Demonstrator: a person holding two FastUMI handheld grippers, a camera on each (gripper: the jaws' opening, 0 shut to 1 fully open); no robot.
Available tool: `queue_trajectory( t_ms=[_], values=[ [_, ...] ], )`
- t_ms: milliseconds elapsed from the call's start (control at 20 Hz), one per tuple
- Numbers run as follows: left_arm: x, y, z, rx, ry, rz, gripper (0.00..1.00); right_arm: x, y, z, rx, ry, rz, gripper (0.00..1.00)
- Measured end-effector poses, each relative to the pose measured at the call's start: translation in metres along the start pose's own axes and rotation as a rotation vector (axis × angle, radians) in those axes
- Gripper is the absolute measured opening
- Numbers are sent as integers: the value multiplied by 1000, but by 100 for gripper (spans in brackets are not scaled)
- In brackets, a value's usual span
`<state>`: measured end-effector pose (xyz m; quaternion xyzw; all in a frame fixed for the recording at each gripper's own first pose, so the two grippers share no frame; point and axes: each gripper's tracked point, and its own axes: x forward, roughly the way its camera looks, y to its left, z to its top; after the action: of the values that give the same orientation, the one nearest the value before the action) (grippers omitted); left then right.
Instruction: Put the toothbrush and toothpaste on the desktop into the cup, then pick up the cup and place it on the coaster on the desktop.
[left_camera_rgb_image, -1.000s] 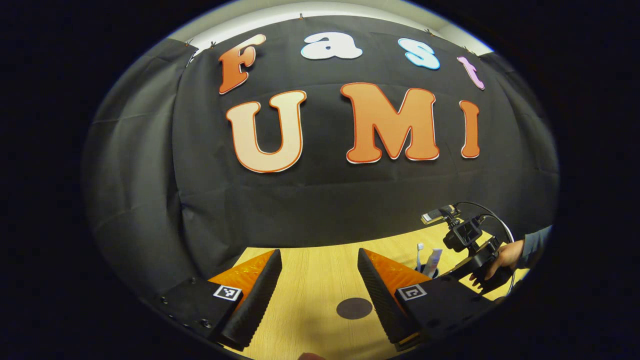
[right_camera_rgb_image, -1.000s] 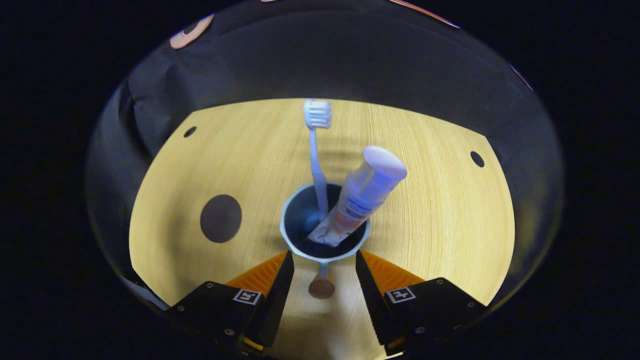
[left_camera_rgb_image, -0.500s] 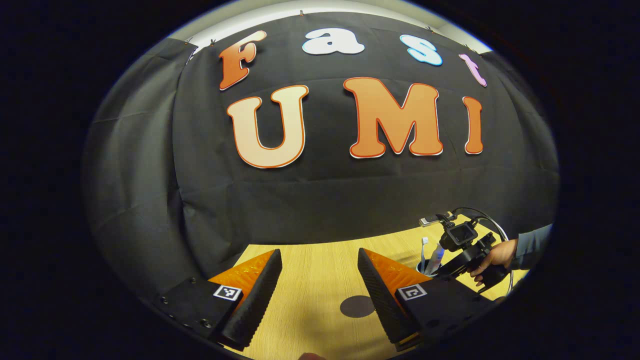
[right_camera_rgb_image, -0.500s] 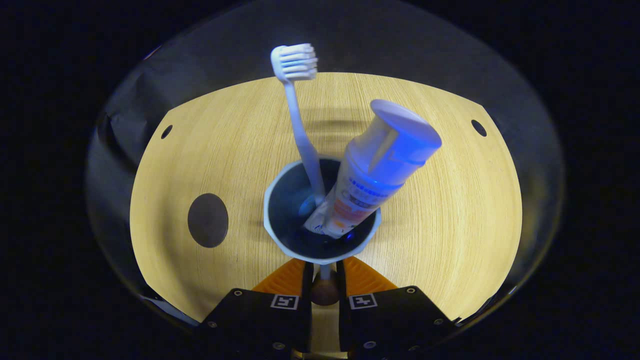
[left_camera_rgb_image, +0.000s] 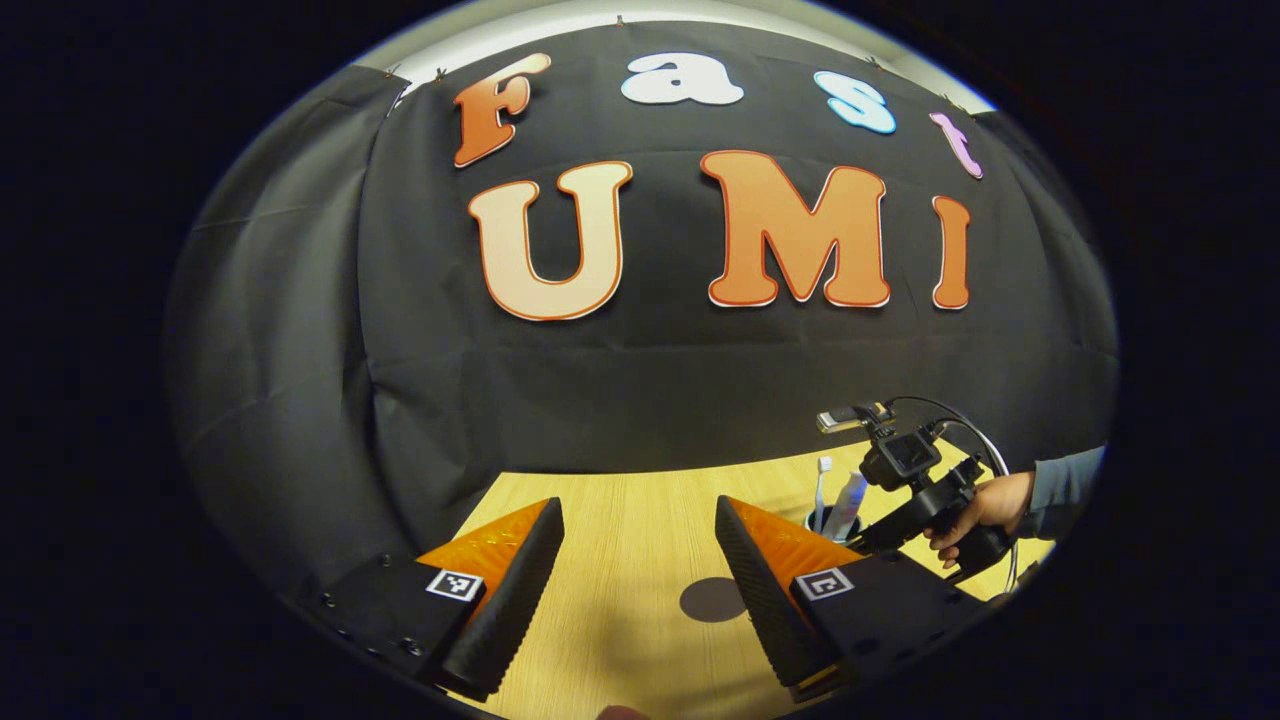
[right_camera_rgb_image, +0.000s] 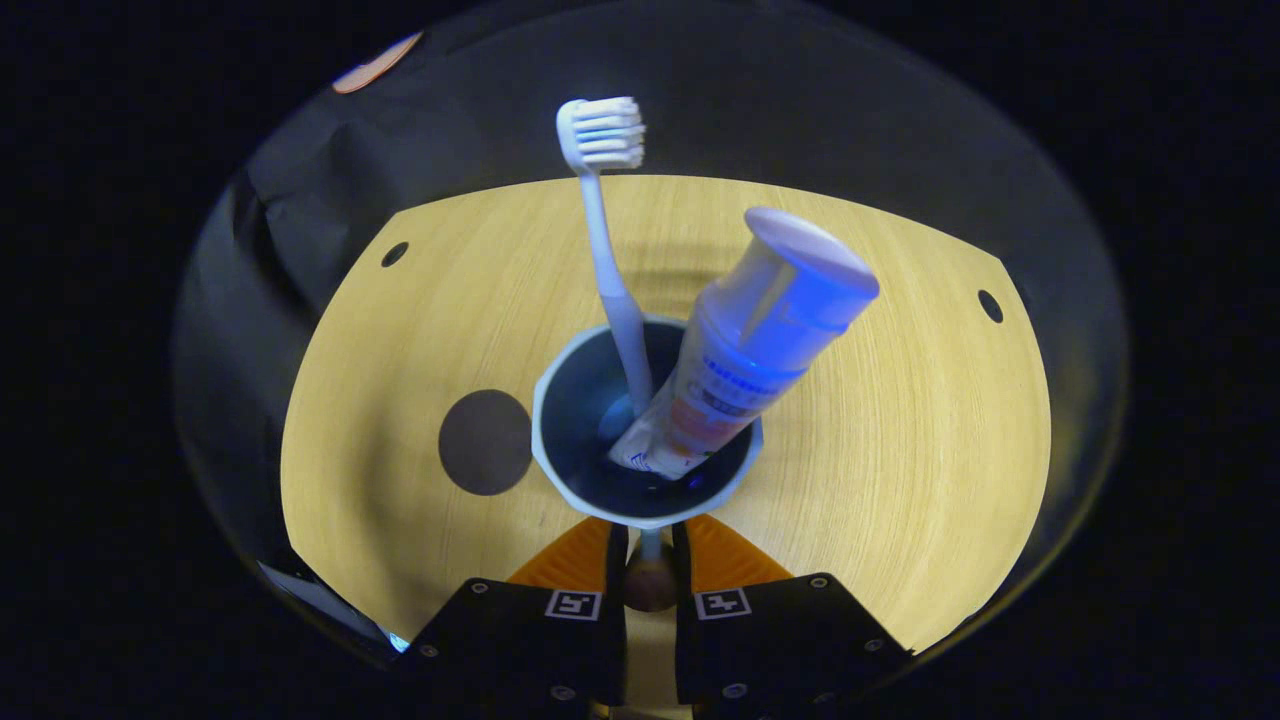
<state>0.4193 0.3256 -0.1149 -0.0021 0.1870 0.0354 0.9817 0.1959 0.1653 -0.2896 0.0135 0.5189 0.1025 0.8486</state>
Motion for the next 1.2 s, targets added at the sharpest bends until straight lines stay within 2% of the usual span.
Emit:
queue_trajectory(
  t_ms=[450, 950, 1000, 1100, 1150, 1200],
  values=[
    [-4, 35, -19, -6, 36, 28, 98, 5, 74, 12, -110, -12, 60, 19],
    [3, 82, -49, -11, 101, 50, 98, 23, 120, -8, -141, 63, 73, 19],
    [3, 85, -50, -10, 102, 50, 98, 21, 120, -8, -145, 55, 66, 20],
    [4, 85, -52, -15, 109, 46, 98, 13, 120, -4, -146, 26, 72, 32],
    [4, 83, -56, -15, 115, 42, 98, 11, 123, -3, -143, 21, 75, 29],
    [2, 82, -58, -14, 120, 37, 98, 10, 121, -1, -141, 7, 70, 33]
  ],
)
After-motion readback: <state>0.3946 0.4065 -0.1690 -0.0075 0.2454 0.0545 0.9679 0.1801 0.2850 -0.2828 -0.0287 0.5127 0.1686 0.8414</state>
